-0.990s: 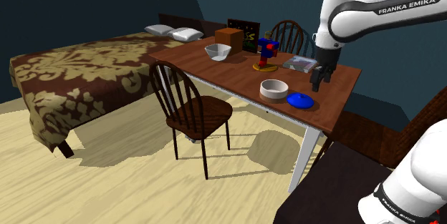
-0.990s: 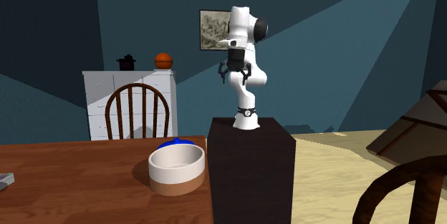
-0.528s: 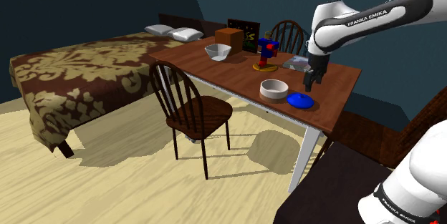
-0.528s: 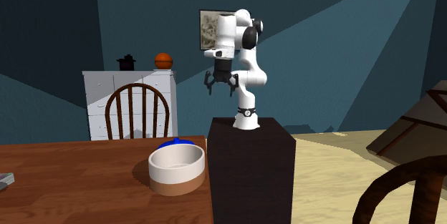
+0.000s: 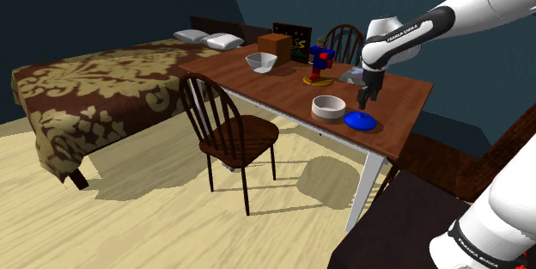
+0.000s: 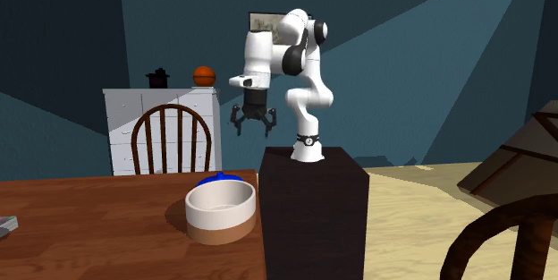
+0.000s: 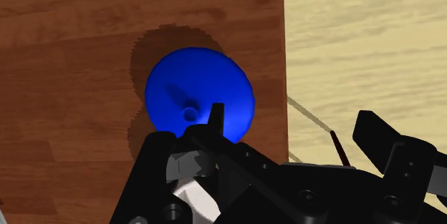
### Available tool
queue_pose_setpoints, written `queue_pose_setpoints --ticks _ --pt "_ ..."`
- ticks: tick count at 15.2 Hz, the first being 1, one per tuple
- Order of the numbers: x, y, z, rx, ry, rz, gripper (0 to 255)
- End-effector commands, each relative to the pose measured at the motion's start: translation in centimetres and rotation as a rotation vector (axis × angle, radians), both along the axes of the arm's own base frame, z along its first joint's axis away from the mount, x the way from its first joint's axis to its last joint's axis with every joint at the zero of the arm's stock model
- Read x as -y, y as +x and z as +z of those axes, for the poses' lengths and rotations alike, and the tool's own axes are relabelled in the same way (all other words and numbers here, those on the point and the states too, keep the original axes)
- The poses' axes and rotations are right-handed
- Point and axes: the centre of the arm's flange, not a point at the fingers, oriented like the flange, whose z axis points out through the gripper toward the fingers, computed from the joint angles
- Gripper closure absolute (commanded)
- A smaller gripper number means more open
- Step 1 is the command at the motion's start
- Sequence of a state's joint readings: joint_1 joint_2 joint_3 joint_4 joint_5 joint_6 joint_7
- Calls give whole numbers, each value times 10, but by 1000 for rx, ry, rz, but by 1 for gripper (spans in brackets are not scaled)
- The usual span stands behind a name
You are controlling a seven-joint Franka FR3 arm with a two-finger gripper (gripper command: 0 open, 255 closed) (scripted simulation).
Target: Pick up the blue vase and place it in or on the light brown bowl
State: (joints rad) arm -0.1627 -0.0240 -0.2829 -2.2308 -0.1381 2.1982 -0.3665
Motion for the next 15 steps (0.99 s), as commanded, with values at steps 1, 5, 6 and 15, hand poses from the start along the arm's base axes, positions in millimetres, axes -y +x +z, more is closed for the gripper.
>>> queue_pose_setpoints --ticks 1,5,6,15 --pt "19 13 -14 3 -3 4 0" --pt "55 40 -40 10 -5 9 0" --pt "64 47 -46 11 -6 11 0" --pt "96 68 -92 16 -8 15 0"
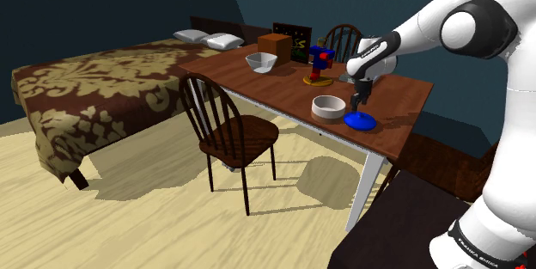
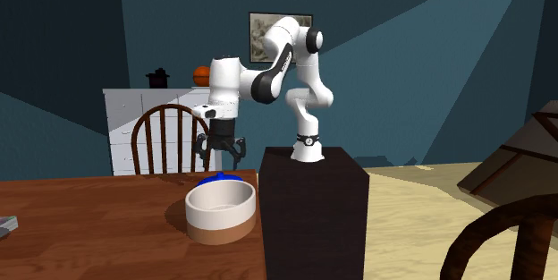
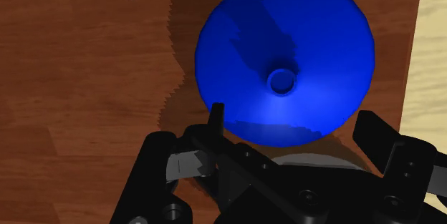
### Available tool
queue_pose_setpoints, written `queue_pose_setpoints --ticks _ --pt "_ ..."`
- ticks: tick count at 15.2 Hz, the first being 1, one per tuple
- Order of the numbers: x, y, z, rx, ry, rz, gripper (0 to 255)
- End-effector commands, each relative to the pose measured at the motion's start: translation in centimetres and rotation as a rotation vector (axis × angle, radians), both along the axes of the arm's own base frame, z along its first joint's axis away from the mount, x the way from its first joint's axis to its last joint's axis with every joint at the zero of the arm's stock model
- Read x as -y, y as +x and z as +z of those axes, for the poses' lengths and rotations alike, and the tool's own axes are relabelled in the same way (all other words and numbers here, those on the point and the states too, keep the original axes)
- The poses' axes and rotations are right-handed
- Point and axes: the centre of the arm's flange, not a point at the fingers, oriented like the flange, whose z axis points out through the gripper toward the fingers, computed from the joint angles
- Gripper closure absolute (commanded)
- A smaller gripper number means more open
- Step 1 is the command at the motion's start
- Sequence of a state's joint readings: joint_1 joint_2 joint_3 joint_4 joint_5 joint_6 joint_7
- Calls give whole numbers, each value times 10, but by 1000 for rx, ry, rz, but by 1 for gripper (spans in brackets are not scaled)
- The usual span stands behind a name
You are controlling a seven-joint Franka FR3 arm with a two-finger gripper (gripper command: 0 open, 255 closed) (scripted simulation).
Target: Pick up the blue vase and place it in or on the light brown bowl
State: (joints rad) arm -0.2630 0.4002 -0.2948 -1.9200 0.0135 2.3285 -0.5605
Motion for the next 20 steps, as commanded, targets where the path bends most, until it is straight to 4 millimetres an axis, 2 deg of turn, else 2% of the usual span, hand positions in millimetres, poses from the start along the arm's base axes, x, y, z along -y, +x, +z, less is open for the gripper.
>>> queue_pose_setpoints --ticks 1,2,10,11,20 --pt "2 -1 -11 0 0 0 0" --pt "3 -1 -19 0 0 0 0" --pt "3 -1 -19 0 0 0 0" --pt "3 -1 -19 0 0 0 255" --pt "3 -1 -19 0 0 0 255"
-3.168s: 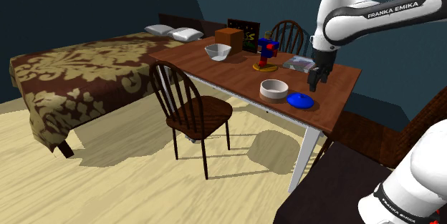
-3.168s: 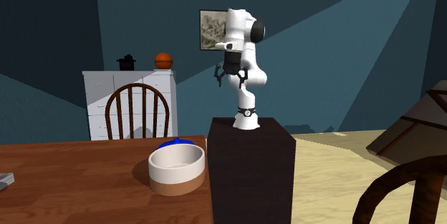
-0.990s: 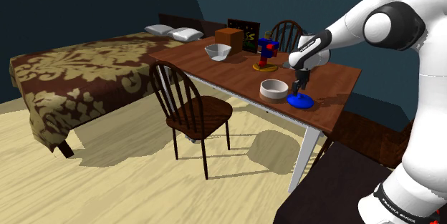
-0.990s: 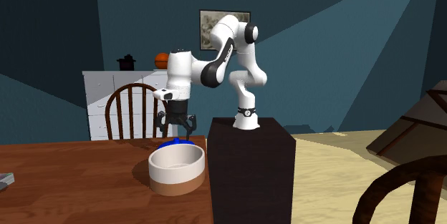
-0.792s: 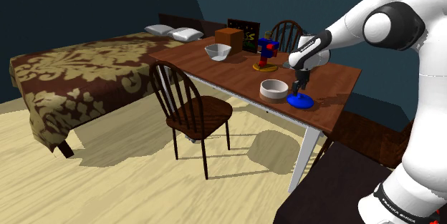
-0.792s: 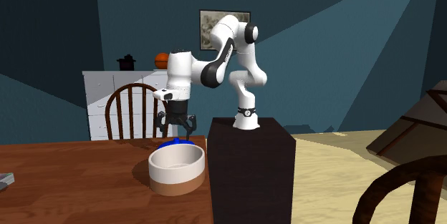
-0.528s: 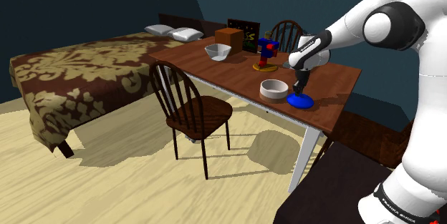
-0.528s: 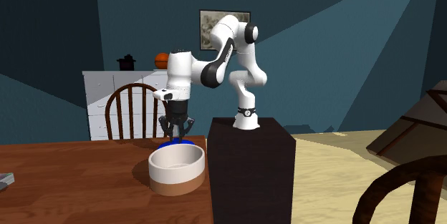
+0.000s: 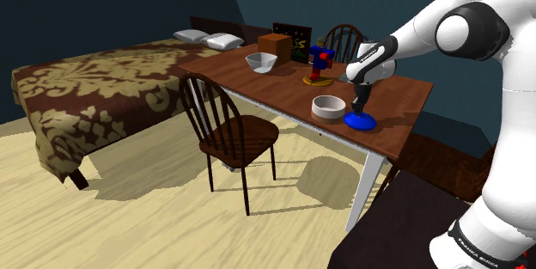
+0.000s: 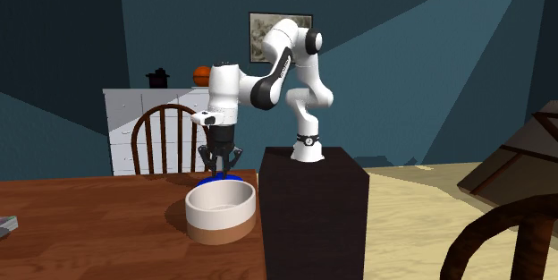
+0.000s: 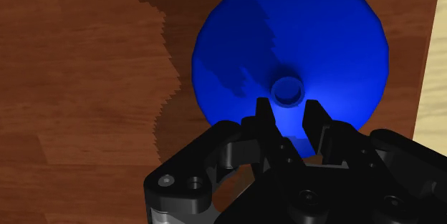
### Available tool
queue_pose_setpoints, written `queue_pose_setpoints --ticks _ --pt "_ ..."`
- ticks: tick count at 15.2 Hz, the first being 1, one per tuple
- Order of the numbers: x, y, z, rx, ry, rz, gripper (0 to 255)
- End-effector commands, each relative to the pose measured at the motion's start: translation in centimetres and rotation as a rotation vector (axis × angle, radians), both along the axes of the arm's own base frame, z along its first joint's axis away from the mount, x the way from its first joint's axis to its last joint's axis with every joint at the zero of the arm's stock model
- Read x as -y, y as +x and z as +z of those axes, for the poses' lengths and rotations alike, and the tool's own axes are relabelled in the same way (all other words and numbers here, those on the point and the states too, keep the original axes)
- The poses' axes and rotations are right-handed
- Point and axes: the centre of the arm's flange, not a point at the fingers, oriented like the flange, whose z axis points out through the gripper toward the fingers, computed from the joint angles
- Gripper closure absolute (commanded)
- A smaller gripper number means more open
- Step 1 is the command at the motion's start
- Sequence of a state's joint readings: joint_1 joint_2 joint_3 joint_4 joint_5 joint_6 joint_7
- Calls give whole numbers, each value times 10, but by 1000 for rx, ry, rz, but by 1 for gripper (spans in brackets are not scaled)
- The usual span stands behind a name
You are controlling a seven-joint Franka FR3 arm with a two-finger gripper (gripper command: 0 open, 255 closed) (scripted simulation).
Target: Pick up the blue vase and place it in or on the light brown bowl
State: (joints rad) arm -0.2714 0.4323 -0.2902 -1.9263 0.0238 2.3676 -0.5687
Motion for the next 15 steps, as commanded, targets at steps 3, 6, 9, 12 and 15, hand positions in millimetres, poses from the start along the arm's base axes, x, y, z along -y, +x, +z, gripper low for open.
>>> queue_pose_setpoints --ticks 3,6,9,12,15 --pt "0 0 15 -1 0 0 255" --pt "0 0 31 -1 0 0 255" --pt "0 0 47 -1 0 0 255" --pt "0 0 63 -1 0 0 255" --pt "0 0 79 -1 0 0 255"
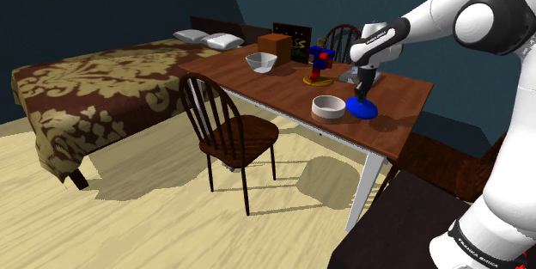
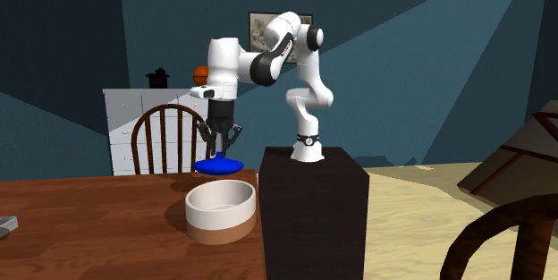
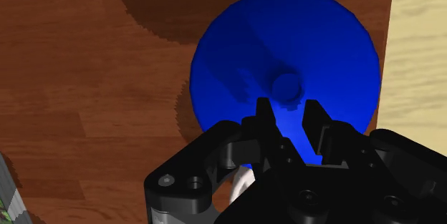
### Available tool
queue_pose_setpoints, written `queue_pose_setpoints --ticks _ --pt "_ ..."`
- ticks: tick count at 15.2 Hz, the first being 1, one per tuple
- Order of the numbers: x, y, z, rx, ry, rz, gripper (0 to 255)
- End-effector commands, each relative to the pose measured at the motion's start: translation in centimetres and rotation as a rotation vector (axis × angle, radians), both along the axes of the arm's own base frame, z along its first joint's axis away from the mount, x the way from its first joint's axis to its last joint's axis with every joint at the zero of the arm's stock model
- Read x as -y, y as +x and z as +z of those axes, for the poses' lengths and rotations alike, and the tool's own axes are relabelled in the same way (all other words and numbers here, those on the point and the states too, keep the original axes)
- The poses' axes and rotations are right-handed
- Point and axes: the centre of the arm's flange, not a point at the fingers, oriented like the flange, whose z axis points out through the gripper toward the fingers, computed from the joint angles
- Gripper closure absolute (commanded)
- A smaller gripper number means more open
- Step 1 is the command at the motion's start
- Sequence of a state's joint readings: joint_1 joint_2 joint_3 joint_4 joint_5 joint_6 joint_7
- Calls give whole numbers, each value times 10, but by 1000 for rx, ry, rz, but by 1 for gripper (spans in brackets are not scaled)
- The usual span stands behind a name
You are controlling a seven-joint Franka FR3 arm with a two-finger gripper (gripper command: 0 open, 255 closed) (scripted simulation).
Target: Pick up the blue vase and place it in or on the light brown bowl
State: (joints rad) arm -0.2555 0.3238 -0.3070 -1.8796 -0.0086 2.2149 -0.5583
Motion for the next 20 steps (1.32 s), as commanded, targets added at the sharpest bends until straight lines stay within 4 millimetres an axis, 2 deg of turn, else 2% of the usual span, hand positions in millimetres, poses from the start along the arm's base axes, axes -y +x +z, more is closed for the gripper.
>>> queue_pose_setpoints --ticks 1,15,20 --pt "1 0 11 0 0 0 255" --pt "1 0 81 0 0 0 255" --pt "-17 61 99 0 0 0 255"
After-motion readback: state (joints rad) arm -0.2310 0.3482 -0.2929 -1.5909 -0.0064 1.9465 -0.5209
